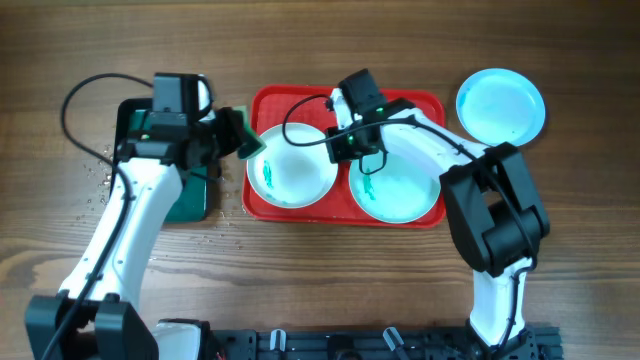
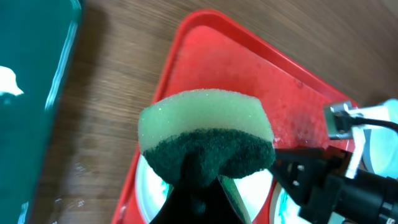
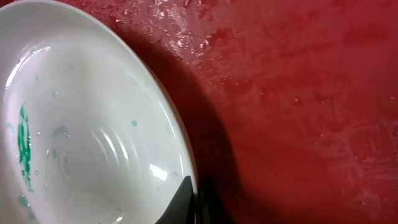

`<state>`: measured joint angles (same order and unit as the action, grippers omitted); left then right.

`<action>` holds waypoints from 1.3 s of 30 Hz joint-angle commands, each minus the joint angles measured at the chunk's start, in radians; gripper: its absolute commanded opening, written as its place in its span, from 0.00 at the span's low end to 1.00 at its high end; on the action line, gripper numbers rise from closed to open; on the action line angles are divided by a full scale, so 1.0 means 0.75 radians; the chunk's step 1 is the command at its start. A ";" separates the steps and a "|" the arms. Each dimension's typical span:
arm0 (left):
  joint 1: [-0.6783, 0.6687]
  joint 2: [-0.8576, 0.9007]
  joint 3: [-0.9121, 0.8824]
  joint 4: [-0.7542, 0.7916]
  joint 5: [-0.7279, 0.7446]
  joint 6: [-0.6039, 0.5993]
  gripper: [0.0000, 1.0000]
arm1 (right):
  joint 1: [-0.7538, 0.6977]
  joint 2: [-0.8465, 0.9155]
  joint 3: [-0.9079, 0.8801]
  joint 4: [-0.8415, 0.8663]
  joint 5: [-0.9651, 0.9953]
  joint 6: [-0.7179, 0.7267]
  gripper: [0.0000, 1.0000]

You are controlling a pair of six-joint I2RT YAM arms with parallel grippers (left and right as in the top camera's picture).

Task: Clean dirty plates on tray and stack at the side

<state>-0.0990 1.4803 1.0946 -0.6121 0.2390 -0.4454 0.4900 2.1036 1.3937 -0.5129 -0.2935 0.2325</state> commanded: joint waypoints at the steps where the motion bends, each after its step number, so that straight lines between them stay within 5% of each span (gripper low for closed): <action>1: -0.057 0.070 -0.004 0.040 0.025 0.025 0.04 | 0.044 0.023 0.001 -0.017 0.156 -0.026 0.04; 18: -0.227 0.309 -0.004 0.100 0.025 0.024 0.04 | 0.048 -0.027 0.056 -0.132 0.440 -0.030 0.04; 31: -0.302 0.475 -0.004 0.180 0.011 -0.049 0.04 | 0.037 -0.027 0.056 -0.134 0.366 -0.026 0.04; 39: -0.295 0.503 -0.003 0.078 -0.543 -0.043 0.04 | 0.035 -0.027 0.056 -0.156 0.367 -0.027 0.04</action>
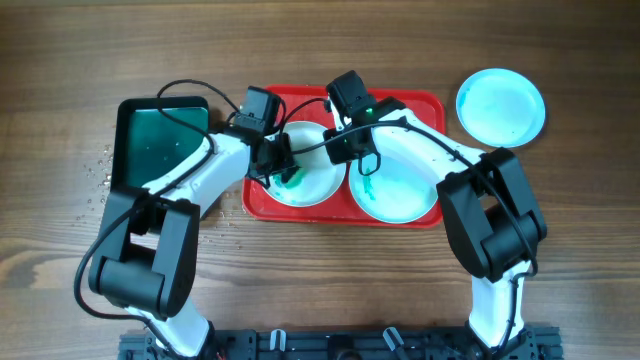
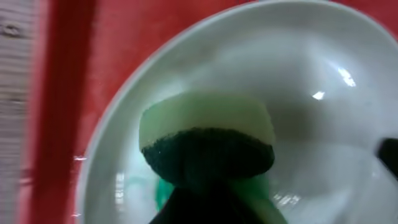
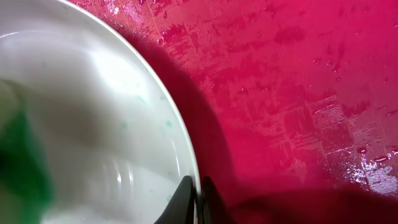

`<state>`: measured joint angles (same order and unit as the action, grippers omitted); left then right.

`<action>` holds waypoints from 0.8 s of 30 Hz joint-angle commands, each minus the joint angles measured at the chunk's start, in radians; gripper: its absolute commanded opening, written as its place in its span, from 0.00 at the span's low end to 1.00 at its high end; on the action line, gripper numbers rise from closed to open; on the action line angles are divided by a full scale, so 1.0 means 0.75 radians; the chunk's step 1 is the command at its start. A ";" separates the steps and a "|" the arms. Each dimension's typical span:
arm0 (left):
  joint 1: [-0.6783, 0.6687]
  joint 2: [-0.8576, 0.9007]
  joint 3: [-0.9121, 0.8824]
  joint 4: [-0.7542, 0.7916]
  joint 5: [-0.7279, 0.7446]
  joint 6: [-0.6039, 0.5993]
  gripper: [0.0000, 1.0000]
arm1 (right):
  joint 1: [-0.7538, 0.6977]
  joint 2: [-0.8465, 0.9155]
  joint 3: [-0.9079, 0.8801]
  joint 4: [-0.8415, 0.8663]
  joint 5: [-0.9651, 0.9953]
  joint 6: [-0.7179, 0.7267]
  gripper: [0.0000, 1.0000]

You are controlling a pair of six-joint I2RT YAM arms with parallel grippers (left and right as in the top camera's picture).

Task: Clean dirty plates on tray and stack at the side

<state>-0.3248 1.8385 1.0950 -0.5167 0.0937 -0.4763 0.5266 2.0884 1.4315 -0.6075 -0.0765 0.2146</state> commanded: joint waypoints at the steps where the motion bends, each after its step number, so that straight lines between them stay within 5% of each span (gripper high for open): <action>1: 0.012 0.020 -0.003 -0.070 -0.440 -0.003 0.04 | -0.014 -0.007 0.006 -0.033 0.078 -0.005 0.04; 8: 0.018 -0.134 0.030 -0.074 -0.515 0.002 0.04 | -0.020 -0.007 0.006 -0.043 0.083 -0.007 0.04; 17: -0.001 -0.185 0.026 0.004 0.210 -0.004 0.04 | -0.033 -0.007 0.006 -0.040 0.081 -0.003 0.04; 24: -0.050 0.003 0.025 0.012 0.198 -0.003 0.04 | -0.034 -0.007 0.006 -0.036 0.081 0.001 0.04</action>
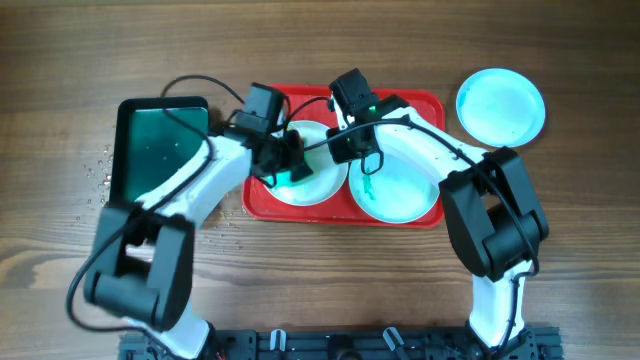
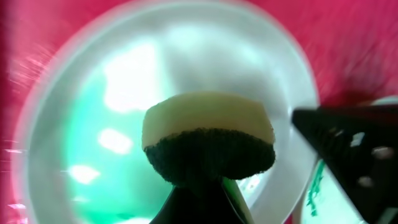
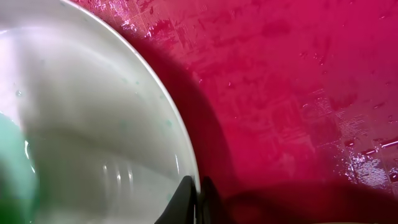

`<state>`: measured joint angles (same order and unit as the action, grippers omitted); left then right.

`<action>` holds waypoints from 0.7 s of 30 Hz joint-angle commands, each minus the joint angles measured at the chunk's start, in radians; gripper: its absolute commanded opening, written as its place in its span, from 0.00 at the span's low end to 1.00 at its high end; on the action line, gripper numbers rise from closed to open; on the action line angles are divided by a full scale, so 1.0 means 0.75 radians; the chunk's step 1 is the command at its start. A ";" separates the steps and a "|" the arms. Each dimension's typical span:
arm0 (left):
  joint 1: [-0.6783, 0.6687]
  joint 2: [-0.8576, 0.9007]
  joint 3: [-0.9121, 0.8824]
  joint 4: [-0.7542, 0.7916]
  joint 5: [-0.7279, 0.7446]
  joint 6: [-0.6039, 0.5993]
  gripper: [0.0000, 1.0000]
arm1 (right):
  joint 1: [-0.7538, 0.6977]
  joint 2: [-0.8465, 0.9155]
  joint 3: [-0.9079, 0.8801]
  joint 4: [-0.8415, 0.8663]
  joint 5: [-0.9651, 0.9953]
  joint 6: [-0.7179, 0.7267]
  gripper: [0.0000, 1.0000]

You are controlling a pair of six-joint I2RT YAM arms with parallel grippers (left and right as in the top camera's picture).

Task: Clean dirty plates on tray and stack at the side

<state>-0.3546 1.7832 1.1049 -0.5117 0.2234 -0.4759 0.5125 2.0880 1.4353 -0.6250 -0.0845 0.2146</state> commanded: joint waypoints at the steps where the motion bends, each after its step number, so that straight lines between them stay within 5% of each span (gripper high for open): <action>1: -0.011 0.092 0.012 0.002 -0.026 -0.004 0.04 | -0.016 -0.006 0.001 -0.012 0.092 0.000 0.04; 11: 0.011 0.034 0.014 -0.096 -0.569 -0.004 0.04 | -0.018 -0.006 0.001 -0.026 0.092 -0.002 0.04; 17: 0.098 -0.228 0.016 -0.103 -0.532 -0.004 0.04 | -0.020 -0.006 0.001 -0.029 0.092 0.000 0.04; 21: 0.185 -0.398 0.016 -0.113 -0.320 -0.004 0.04 | -0.020 -0.007 0.018 -0.022 0.092 0.031 0.04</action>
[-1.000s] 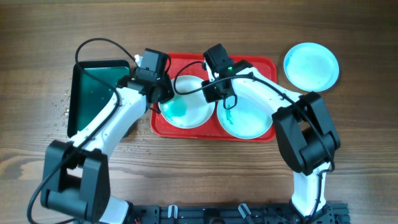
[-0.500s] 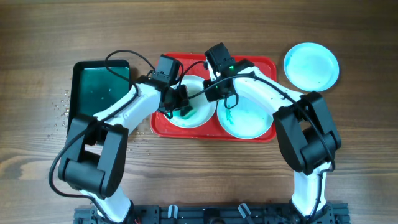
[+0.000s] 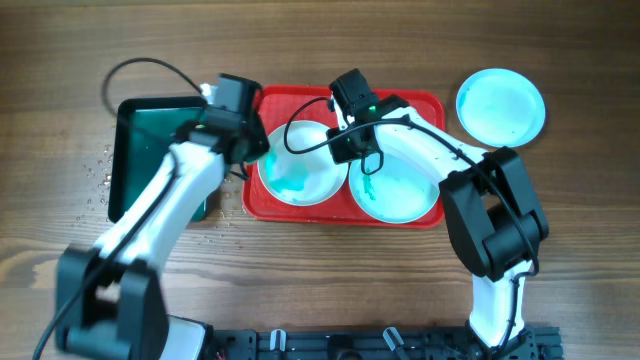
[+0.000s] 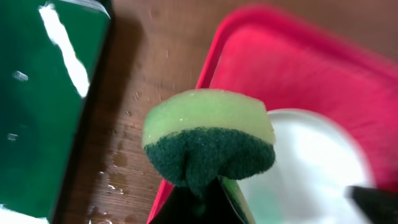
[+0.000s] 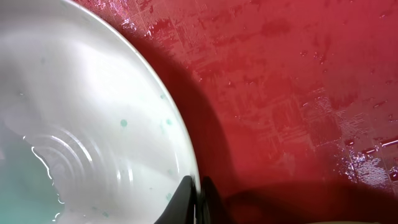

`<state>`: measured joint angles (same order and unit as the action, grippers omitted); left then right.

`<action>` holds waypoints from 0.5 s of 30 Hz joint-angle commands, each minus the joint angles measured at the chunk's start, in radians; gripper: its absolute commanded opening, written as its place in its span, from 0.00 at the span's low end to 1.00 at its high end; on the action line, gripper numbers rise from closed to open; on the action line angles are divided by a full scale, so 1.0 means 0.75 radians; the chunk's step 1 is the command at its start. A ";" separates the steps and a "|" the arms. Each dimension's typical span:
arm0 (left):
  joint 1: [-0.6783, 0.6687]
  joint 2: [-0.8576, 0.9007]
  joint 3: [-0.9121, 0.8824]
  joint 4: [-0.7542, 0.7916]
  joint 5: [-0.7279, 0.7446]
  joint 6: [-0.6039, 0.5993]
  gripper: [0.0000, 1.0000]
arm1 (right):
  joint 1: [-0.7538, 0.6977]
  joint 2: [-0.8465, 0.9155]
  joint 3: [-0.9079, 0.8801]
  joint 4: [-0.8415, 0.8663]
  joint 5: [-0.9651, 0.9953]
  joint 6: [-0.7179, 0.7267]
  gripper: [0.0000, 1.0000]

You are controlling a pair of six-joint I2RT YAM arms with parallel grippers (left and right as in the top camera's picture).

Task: Clean dirty plates on tray and stack at the side

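A red tray holds two white plates. The left plate has wet green smears inside. My right gripper is shut on that plate's right rim, also seen from overhead. The right plate carries a green mark and lies partly under the right arm. My left gripper is shut on a green and yellow sponge, held over the tray's left edge, off the left plate.
A dark green basin of water stands left of the tray, and shows in the left wrist view. Water drops lie on the wood beside it. A light blue plate sits alone at the far right of the wooden table.
My left gripper has moved with the sponge from inside the left plate to over the tray's left edge, near the basin. Green smear stays in the plate. The right gripper still pinches the rim.
The left gripper first held the sponge by the tray's left edge while the right gripper pinched the left plate's rim. Then the sponge was down in that plate, at two moments in different spots. Now it is out, back at the tray's left edge.
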<state>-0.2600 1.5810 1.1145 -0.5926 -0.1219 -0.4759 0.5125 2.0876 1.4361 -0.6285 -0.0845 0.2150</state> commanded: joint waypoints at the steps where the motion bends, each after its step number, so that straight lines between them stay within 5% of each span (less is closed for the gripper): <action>1: 0.094 -0.168 0.003 -0.009 0.190 -0.004 0.04 | -0.020 -0.006 0.037 -0.020 0.092 0.032 0.04; 8: 0.433 -0.330 0.003 -0.133 0.247 -0.015 0.04 | -0.009 -0.123 0.200 -0.064 0.201 -0.082 0.04; 15: 0.614 -0.328 0.003 -0.209 0.247 -0.014 0.04 | 0.181 -0.357 0.257 -0.095 0.918 -0.354 0.04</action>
<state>0.1829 1.3499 1.1145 -0.7517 0.0486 -0.4770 0.5636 1.9064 1.5974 -0.7101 0.2867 0.0738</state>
